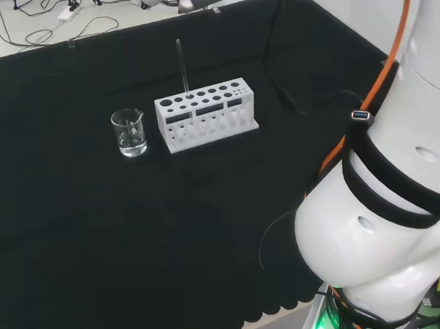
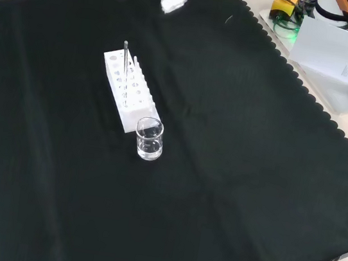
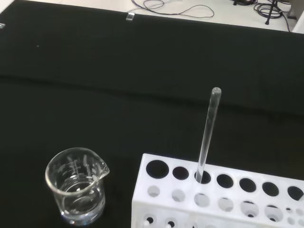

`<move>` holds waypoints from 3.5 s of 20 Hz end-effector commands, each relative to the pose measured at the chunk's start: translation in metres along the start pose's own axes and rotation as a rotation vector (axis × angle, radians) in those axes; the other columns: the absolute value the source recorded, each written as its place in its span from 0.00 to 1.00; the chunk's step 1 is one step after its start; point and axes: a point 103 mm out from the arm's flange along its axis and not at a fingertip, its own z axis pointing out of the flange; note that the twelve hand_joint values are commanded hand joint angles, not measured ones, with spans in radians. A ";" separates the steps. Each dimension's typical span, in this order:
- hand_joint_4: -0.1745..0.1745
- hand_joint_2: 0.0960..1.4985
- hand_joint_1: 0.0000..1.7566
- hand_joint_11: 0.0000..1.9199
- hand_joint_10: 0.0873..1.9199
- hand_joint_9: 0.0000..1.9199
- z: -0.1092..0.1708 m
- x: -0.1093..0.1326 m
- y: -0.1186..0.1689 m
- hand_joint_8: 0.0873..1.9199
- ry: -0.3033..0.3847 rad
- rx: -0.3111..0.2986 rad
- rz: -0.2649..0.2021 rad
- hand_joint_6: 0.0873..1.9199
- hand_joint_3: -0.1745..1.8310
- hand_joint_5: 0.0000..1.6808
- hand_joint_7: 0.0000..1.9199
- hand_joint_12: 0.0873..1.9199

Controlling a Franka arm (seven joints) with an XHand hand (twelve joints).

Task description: Take the glass rod from the white test tube rack.

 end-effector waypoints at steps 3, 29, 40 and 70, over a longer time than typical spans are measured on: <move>0.04 0.59 0.36 0.21 0.41 0.25 0.024 -0.004 0.005 0.41 0.027 -0.045 -0.050 0.00 0.36 0.16 0.12 0.69; 0.04 0.59 0.35 0.21 0.41 0.27 0.107 -0.030 0.035 0.42 0.030 0.025 -0.041 0.00 0.36 0.17 0.15 0.69; 0.05 0.59 0.35 0.23 0.41 0.30 0.128 -0.031 0.041 0.41 0.037 0.033 -0.052 0.00 0.36 0.19 0.17 0.68; 0.00 0.56 0.54 0.66 0.34 0.65 0.149 -0.041 0.067 0.43 0.045 0.003 -0.008 0.44 0.39 0.42 0.48 0.49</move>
